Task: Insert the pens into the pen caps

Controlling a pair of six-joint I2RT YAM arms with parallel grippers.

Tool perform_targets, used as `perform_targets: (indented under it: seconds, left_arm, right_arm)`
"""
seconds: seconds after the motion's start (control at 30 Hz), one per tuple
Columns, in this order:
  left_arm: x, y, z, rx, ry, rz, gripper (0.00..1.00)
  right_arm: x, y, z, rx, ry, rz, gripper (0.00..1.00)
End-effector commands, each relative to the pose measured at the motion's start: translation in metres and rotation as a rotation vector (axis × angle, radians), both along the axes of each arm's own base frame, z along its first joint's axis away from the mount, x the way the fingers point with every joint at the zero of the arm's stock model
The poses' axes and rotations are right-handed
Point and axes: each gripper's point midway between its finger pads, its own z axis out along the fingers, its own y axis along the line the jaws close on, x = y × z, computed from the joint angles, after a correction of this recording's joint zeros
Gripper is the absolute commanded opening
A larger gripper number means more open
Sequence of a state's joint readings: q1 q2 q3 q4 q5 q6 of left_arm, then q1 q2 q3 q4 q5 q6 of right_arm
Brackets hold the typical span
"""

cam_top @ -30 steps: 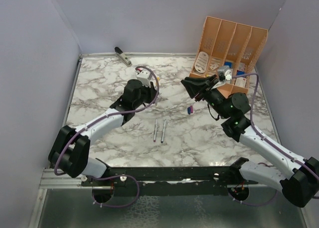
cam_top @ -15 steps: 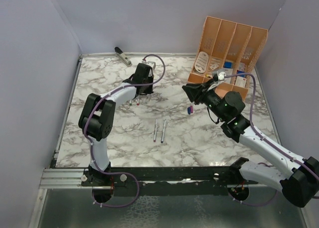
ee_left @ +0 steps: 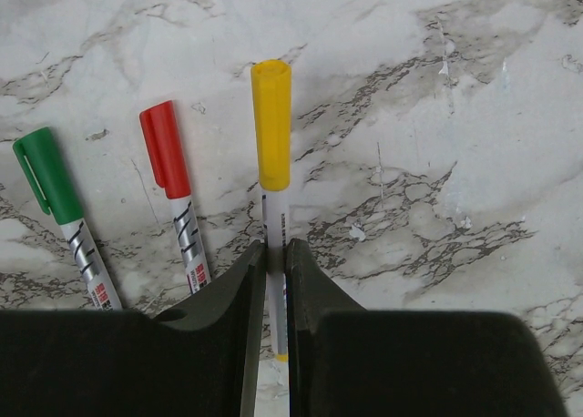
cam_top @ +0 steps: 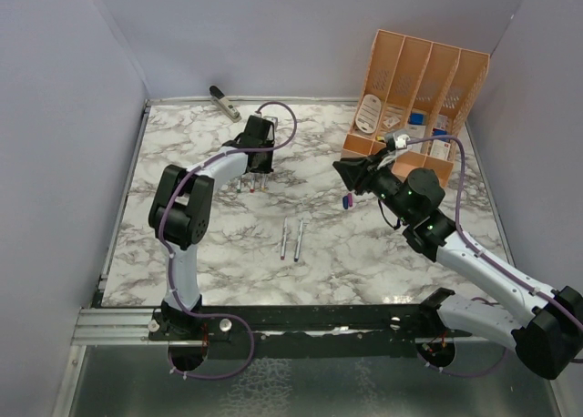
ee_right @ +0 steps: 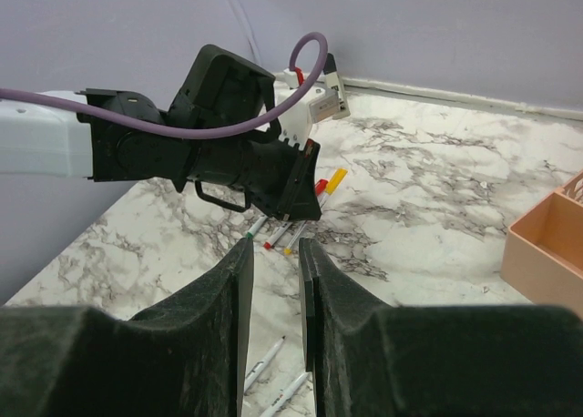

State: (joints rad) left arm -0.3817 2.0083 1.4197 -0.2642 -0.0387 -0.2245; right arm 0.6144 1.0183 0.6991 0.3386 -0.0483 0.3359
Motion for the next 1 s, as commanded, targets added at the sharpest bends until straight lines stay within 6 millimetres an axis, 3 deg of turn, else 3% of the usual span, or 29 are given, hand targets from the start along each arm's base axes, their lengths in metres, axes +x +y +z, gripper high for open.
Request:
perform_targets:
  seconds: [0.0, 0.3, 0.5, 0.7, 0.97]
  left_arm:
    - [0.0, 0.002, -0.011, 0.032, 0.028, -0.002, 0.08]
    - [0.002, 0.001, -0.023, 0.03, 0.063, 0.019, 0.1]
    - [0.004, -0.005, -0.02, -0.003, 0.064, 0.014, 0.25]
    - [0.011, -0.008, 0.013, -0.032, -0.005, 0.016, 0.4]
    - [0.008, -0.014, 0.072, -0.111, -0.122, 0.002, 0.46]
  right_arm:
    - [-0.002, -0.001, -0.002, 0.011, 0.006, -0.004, 0.26]
    - [-0.002, -0.001, -0.005, 0.009, 0.013, -0.007, 0.26]
    - [-0.002, -0.001, -0.006, 0.005, 0.012, -0.009, 0.26]
    - [0.0, -0.003, -0.008, -0.004, 0.004, -0.021, 0.26]
    - [0.009, -0.017, -0.008, 0.006, 0.019, -0.115, 0.26]
